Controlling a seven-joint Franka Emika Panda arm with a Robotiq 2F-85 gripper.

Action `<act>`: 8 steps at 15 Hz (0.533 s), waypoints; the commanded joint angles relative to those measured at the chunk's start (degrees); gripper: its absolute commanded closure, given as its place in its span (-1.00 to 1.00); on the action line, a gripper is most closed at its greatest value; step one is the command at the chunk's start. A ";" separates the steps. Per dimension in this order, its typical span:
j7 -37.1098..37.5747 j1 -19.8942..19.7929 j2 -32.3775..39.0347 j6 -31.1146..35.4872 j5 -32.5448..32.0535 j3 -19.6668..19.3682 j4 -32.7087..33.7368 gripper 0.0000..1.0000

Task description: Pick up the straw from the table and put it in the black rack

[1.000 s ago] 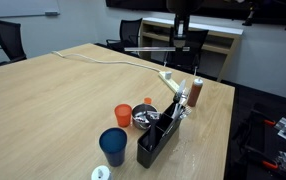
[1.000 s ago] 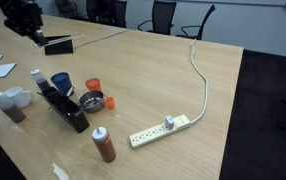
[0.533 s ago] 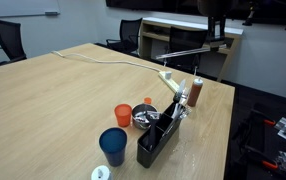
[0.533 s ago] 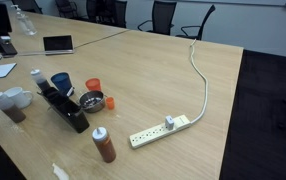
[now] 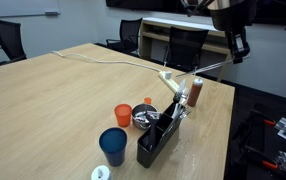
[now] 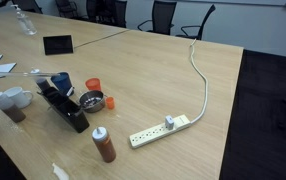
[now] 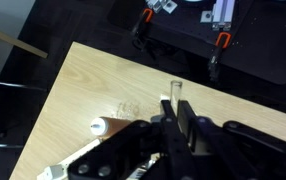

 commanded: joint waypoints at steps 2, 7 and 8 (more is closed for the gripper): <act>-5.37 -1.84 0.32 -2.98 2.35 1.67 -0.77 0.94; -10.01 -2.80 2.99 -1.41 3.63 1.11 -1.69 0.94; -10.68 -3.23 4.03 -0.97 3.80 0.93 -1.68 0.94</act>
